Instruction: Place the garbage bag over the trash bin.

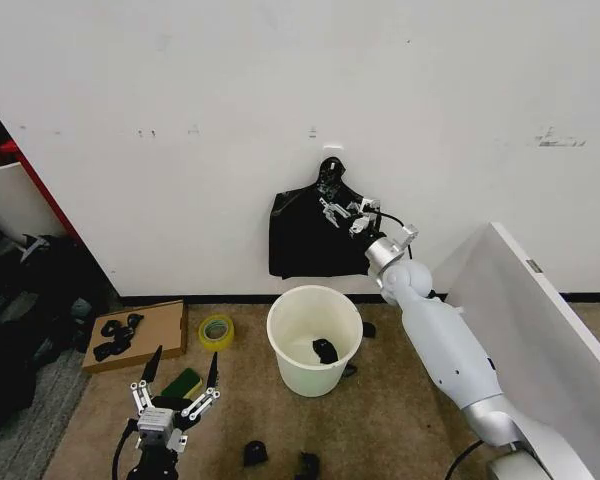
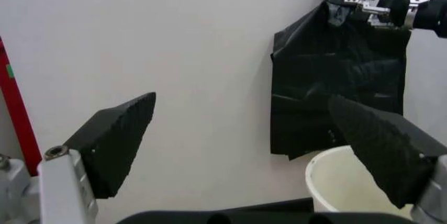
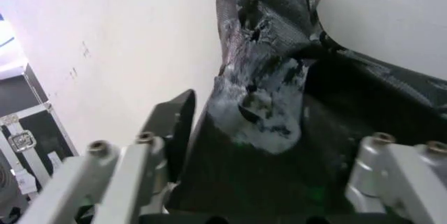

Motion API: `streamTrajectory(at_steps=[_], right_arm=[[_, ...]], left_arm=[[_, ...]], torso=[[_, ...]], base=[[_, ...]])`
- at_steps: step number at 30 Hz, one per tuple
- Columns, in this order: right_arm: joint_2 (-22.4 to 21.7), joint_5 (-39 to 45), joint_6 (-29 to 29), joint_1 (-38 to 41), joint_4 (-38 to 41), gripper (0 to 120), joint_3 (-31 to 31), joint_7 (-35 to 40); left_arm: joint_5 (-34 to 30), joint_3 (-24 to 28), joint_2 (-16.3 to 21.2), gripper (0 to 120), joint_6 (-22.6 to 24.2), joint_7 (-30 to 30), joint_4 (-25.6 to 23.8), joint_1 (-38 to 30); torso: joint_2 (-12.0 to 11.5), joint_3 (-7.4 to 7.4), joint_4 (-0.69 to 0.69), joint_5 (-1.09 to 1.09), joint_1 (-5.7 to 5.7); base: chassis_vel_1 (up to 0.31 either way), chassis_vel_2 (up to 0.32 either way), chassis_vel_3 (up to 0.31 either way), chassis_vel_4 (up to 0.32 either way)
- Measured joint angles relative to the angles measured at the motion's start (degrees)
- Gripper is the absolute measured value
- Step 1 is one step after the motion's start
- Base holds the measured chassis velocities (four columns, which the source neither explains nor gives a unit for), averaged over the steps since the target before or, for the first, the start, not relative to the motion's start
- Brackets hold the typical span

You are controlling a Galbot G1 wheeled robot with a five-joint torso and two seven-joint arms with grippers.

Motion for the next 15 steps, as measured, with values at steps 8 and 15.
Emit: streamTrajectory(at_steps=[8,15], right_arm=[[-0.3,-0.1,0.4,0.0,-0.2,23,-0.2,0.1],[-1.3,-0.4,1.0,-0.6,0.5,0,-0.3,-1.1]], left_arm=[[0.0,0.0,0.5,97,-0.1,-0.1,0.0,0.0],[-0.1,0.1,0.5,97,-0.1,-0.1,0.0,-0.4]], torso=[[0.0,0.0,0.0,0.0,0.0],[0.0,0.0,0.0,0.0,0.0]], base=[[0.0,0.0,0.0,0.0],[0.0,0.0,0.0,0.0]])
